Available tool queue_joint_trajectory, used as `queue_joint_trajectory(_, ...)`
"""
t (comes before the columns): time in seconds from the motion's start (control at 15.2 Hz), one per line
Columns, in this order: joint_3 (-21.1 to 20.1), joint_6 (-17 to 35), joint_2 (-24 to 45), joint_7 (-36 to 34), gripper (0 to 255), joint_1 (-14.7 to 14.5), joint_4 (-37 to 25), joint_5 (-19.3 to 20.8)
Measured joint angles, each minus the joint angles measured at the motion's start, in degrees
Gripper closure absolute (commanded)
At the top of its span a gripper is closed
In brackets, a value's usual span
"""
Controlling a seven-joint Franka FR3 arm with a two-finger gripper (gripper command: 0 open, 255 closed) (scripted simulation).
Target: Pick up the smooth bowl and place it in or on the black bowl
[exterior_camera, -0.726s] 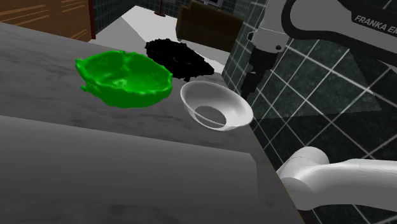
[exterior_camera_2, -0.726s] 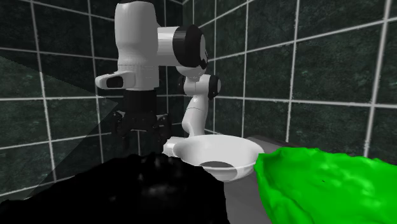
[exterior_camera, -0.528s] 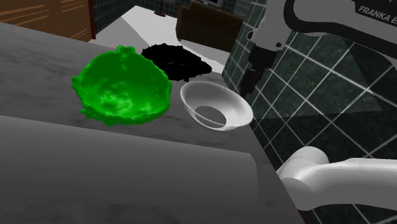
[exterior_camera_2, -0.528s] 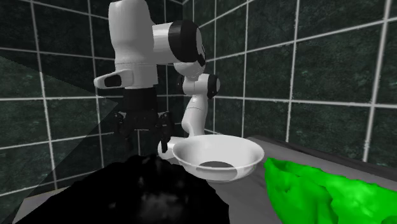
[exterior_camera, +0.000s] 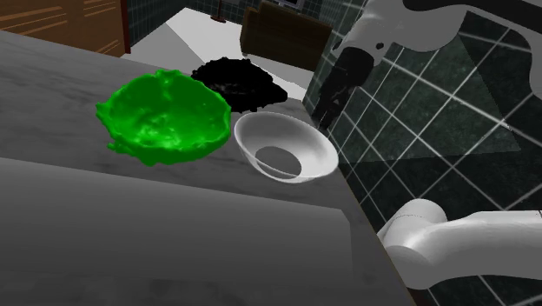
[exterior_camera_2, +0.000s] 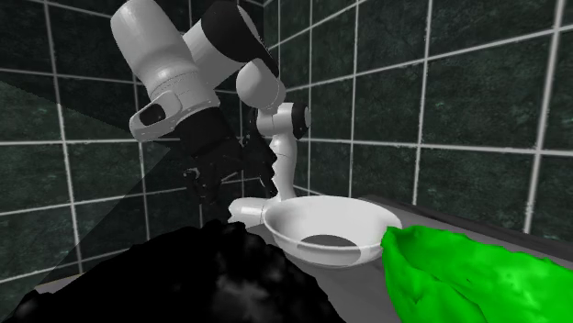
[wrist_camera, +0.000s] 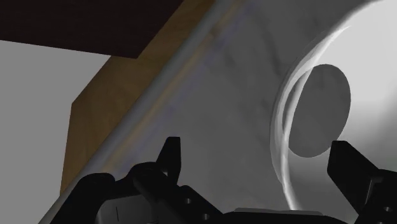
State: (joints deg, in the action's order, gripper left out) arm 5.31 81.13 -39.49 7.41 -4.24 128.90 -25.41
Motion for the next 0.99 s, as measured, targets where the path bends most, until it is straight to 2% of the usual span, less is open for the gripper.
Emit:
queue_joint_trajectory(0.4, -1.31, 3.65, -1.45, 0.13, 0, -0.31, 4.89, -1.97)
queue_joint_trajectory(0.86, -1.57, 4.15, -1.63, 0.1, 0, -0.36, 5.49, -2.16)
queue_joint_trajectory(0.92, -1.57, 4.15, -1.63, 0.1, 255, -0.36, 5.49, -2.16)
queue_joint_trajectory(0.99, -1.57, 4.15, -1.63, 0.1, 255, -0.36, 5.49, -2.16)
